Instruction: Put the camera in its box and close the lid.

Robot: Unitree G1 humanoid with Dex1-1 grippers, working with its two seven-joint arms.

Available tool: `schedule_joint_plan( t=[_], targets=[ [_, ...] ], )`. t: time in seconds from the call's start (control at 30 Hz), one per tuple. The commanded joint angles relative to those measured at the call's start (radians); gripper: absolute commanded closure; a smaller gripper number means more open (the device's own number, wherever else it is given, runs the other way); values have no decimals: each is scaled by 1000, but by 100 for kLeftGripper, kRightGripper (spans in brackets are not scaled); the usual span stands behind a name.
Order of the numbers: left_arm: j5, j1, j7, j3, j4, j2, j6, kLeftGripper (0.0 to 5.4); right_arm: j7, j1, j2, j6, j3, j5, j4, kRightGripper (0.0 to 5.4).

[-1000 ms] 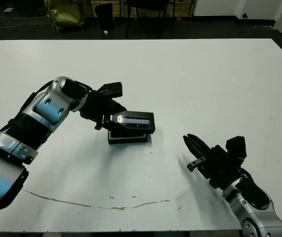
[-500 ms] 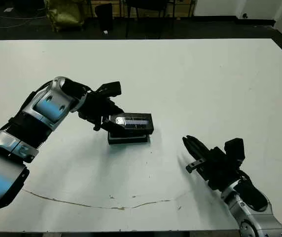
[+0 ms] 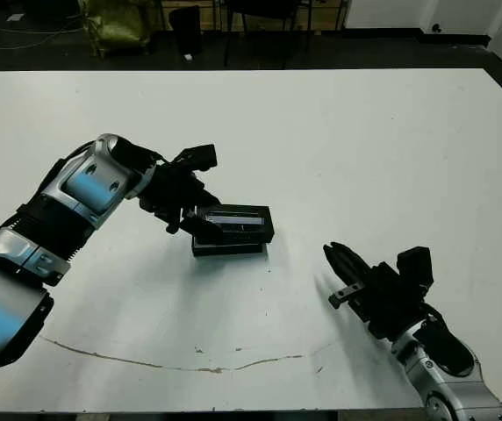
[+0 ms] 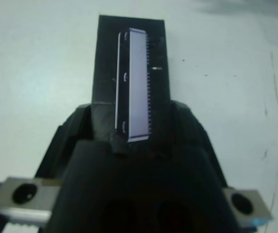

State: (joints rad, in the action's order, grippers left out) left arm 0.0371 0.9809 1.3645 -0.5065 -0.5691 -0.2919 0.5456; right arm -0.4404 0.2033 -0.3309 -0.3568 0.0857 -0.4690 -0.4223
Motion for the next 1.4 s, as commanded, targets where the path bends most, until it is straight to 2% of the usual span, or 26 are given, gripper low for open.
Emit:
schedule_joint_plan(
  t=[0.03,0.73,1.2,1.4],
  targets=[
    [17,-16,6,-24,-11,2,-11,290,-1,10,3,-2,3,2,10,540],
    [45,-43,1,-51,-23,-6,-8,294,-11,6,0,-12,16,-22,3,540],
    [40,-69,21,-35,-19,-69,11,294,-2,11,-5,-19,16,-22,-3,540],
    [40,-106,16,-35,11,-101,-24,294,-12,14,-9,-10,15,-18,1,540]
  ],
)
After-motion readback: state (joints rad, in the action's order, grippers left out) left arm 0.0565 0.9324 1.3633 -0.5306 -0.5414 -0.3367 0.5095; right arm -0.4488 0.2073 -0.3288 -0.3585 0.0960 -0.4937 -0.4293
